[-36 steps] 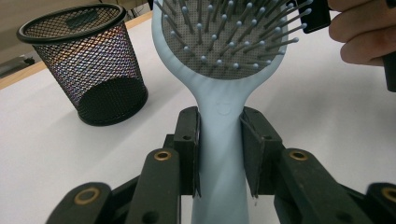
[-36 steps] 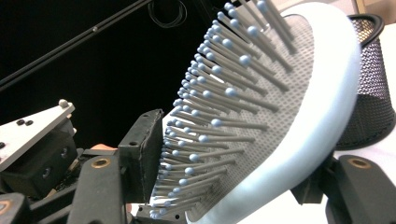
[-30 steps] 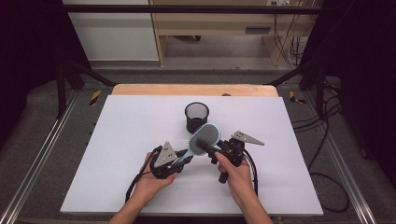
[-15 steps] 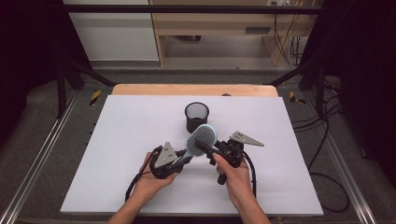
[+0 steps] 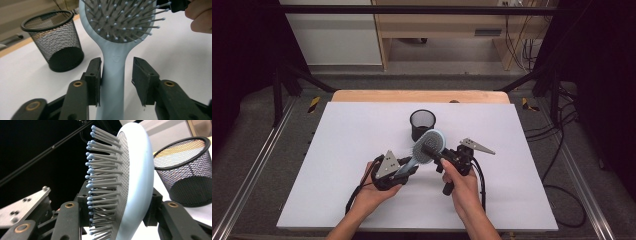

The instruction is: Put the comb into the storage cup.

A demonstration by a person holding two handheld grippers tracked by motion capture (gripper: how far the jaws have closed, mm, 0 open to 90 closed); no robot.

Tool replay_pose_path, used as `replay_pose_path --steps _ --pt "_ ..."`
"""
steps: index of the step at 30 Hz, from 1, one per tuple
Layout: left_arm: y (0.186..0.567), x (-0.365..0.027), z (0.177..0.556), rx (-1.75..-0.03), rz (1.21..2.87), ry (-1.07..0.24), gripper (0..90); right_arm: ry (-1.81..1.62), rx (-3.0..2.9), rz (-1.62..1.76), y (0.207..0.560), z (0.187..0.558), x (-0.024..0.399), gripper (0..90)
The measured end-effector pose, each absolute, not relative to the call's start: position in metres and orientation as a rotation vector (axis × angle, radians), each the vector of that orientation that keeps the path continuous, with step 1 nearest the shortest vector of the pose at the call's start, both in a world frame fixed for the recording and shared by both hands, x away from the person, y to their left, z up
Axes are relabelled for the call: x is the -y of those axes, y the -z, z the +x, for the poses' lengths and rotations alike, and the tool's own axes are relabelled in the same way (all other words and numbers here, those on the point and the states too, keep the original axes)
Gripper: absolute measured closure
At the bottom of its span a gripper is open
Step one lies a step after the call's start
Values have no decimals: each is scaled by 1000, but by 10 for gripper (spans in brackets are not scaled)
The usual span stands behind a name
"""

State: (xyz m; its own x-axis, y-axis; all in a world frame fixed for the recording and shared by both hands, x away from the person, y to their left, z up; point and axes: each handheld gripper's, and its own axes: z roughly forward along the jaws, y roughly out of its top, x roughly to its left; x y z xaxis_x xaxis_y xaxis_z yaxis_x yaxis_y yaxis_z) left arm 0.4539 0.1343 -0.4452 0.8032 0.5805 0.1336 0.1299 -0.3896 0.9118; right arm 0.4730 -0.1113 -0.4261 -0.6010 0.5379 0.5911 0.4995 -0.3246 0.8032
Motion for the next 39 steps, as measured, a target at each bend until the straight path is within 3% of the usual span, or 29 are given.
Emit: replay_pose_path --steps 5,14,19,39 --pt "439 -139 450 -539 1907 -573 472 -2105 -1766 1444 425 482 120 534" --pt "435 -169 449 -675 1815 -634 172 -2070 -1696 1528 424 500 149 533" --pt "429 -188 447 -733 1726 -655 63 -2048 -1696 1555 423 505 161 532" --pt "443 -266 442 -874 1595 -692 29 -1998 -1636 1572 389 517 189 527"
